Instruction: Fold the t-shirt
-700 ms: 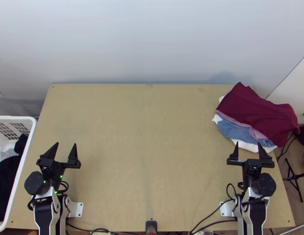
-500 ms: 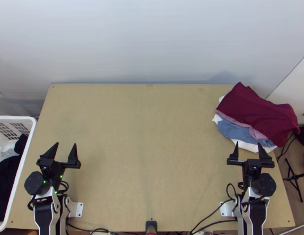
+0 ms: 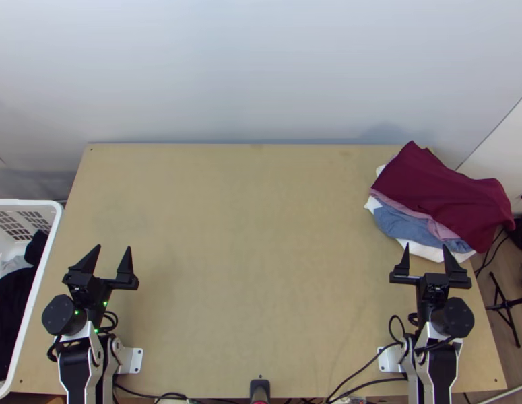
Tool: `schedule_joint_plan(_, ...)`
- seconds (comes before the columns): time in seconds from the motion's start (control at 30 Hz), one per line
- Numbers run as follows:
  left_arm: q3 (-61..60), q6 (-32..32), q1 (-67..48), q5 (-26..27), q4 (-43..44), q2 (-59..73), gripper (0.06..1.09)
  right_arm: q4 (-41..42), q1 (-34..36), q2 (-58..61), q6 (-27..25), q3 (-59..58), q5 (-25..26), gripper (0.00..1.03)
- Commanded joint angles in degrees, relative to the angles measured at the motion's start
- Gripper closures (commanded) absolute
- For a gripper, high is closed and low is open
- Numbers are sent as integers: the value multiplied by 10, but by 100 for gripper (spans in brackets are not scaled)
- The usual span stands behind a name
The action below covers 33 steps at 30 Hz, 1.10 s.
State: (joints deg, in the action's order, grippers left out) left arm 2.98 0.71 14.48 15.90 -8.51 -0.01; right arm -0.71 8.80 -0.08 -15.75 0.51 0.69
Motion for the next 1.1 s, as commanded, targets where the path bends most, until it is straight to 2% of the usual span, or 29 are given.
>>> schedule_joint_plan(0.0, 0, 0, 0, 0, 0, 0, 10, 0, 0, 0, 0, 0, 0, 4)
schedule_joint_plan(0.87, 0, 0, 0, 0, 1, 0, 10, 0, 0, 1, 0, 0, 0, 4)
schedule_joint_plan(1.07, 0, 0, 0, 0, 0, 0, 10, 0, -28, 0, 0, 0, 0, 4)
